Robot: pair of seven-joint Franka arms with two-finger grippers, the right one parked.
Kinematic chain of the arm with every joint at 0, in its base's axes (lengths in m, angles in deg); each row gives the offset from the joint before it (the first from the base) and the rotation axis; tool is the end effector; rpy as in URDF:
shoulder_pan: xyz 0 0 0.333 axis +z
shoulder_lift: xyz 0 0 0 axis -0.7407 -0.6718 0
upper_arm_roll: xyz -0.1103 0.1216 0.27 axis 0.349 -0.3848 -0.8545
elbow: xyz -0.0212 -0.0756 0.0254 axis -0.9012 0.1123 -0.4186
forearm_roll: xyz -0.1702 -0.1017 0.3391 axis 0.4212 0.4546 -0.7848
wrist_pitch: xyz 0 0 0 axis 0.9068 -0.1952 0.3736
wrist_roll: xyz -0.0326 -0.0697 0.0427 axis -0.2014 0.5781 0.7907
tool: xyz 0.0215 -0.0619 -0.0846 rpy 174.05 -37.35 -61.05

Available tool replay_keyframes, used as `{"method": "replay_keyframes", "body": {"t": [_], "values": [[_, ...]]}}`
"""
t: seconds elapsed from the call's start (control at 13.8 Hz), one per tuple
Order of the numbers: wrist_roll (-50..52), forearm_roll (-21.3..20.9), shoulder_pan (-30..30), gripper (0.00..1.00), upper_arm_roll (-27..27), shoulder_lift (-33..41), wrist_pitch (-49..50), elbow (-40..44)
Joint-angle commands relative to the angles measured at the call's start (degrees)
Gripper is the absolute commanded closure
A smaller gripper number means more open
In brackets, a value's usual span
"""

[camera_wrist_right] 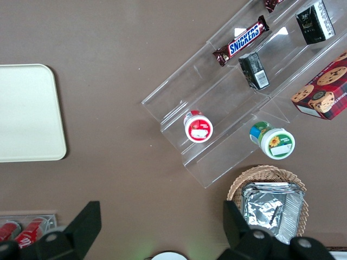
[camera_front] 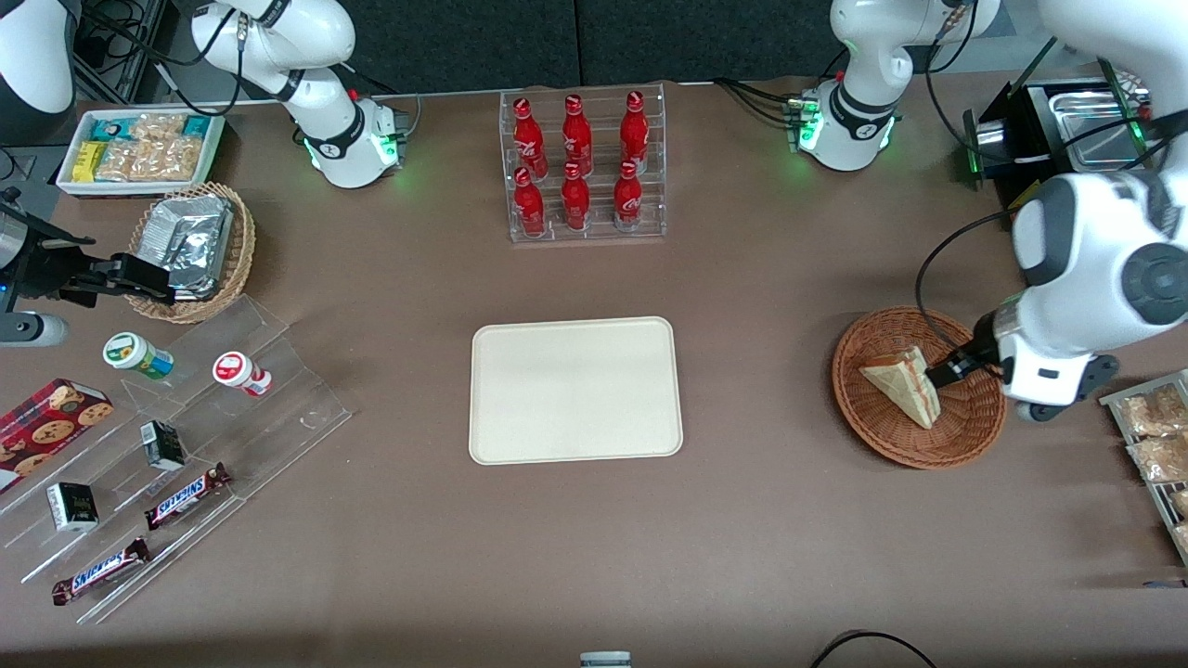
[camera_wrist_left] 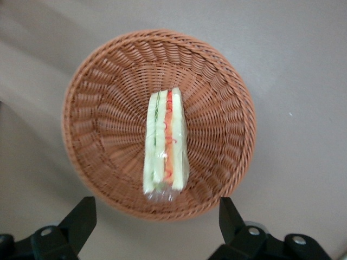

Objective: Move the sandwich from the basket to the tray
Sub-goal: 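Lower the left gripper and close it on the wrapped sandwich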

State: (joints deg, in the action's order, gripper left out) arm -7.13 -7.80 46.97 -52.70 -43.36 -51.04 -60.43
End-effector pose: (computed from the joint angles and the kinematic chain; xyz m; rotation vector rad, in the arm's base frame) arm 0.5876 -0.0158 0.3702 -2.9158 -0.9267 0.1767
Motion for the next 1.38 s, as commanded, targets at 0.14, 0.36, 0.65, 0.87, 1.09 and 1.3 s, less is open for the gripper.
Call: {"method": "replay_keyframes", "body": {"t": [0.14, 0.36, 0.65, 0.87, 1.09, 1.3], "values": [[6.0, -0.78, 0.21, 0.0, 0.15, -2.52, -5.62, -3.64], [5.91, -0.78, 1.61, 0.0, 0.15, -2.88, -13.26, -8.56], [5.91, -0.78, 1.88, 0.0, 0.15, -7.09, -19.25, -10.24], [5.74, -0.95, 1.79, 0.0, 0.15, -9.73, -20.13, -10.59], [4.68, -0.95, 1.79, 0.83, 0.15, -9.39, -21.72, -11.39], [4.15, -0.86, 1.79, 1.0, 0.24, -5.36, -17.62, -9.2]]}}
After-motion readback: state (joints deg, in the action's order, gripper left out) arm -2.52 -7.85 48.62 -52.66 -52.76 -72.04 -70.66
